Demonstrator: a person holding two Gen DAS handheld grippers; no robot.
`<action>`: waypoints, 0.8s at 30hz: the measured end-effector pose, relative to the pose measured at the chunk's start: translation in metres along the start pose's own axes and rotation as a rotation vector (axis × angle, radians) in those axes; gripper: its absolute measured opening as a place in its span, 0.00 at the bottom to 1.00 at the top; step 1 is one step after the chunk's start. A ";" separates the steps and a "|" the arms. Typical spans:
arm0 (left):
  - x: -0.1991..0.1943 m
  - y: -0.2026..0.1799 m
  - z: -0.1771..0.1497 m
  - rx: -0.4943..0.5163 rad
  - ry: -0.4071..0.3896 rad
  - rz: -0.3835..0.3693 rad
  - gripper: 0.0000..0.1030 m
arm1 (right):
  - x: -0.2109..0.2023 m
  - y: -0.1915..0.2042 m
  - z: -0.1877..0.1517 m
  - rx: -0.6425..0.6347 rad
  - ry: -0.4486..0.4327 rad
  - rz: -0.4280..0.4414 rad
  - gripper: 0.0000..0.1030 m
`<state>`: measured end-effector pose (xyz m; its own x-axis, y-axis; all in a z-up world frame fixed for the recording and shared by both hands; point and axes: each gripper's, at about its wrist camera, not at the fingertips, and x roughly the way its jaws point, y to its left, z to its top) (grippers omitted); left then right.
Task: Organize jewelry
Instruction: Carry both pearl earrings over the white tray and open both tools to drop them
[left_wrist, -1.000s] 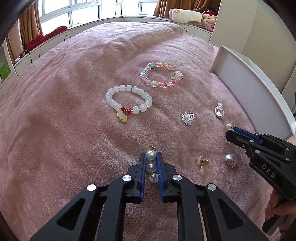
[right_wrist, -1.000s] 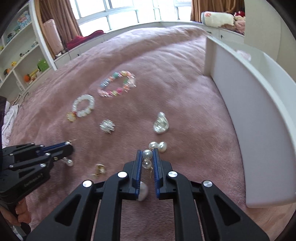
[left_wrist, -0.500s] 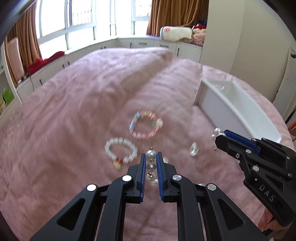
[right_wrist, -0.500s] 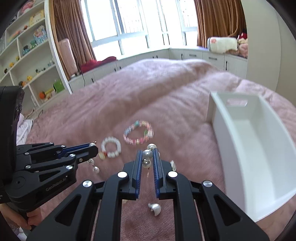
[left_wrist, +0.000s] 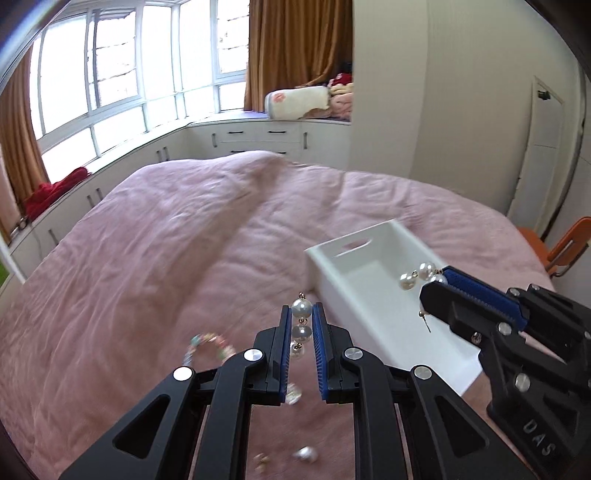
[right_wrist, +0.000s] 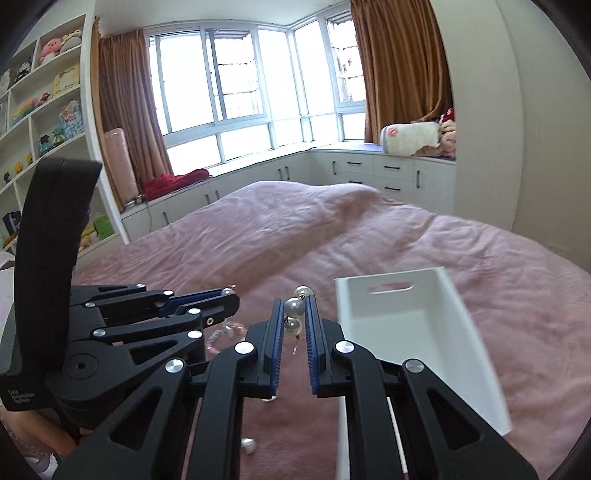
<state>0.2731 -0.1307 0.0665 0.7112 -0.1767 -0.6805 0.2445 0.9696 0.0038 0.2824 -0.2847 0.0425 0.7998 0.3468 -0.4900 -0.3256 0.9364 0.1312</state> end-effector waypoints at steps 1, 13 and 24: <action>0.004 -0.010 0.008 0.006 0.001 -0.017 0.16 | -0.004 -0.008 0.002 0.002 -0.005 -0.014 0.12; 0.136 -0.081 0.048 -0.024 0.170 -0.123 0.16 | 0.015 -0.116 -0.025 0.124 0.121 -0.109 0.12; 0.213 -0.081 0.029 -0.015 0.282 -0.101 0.16 | 0.072 -0.131 -0.083 0.133 0.268 -0.140 0.12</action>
<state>0.4239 -0.2522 -0.0574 0.4723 -0.2206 -0.8534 0.2936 0.9522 -0.0836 0.3407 -0.3875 -0.0816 0.6648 0.2041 -0.7186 -0.1394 0.9789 0.1492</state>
